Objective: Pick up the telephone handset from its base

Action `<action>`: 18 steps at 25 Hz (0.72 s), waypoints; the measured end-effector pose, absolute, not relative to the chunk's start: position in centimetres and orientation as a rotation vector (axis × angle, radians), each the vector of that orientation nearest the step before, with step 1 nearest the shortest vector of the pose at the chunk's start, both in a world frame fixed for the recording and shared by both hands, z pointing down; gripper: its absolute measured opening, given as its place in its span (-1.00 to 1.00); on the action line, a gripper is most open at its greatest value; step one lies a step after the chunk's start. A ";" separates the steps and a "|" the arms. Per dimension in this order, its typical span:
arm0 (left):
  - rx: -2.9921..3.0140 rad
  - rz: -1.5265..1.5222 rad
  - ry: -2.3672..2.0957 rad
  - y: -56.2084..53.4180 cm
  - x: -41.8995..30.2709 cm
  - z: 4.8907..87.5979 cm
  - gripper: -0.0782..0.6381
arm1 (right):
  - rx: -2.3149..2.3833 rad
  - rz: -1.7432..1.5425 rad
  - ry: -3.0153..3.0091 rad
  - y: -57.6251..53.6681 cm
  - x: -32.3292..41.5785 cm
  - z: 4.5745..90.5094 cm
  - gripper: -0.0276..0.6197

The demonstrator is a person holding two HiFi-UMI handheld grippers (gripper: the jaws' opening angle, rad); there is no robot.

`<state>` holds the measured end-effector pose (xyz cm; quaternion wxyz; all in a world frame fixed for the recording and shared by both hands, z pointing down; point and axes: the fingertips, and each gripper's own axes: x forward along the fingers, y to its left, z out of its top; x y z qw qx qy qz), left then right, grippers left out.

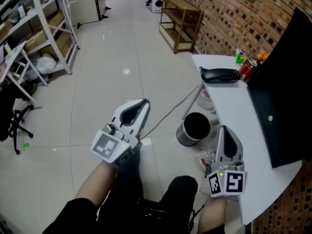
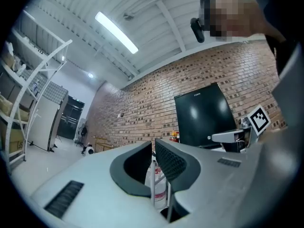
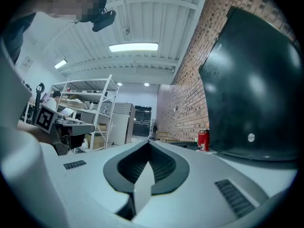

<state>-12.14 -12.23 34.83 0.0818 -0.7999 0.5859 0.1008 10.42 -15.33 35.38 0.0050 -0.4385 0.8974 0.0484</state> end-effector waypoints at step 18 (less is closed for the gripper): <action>-2.688 0.269 1.466 -21.7 -5.5 33.8 -0.72 | -1.492 0.121 2.668 -21.5 10.2 32.7 -0.88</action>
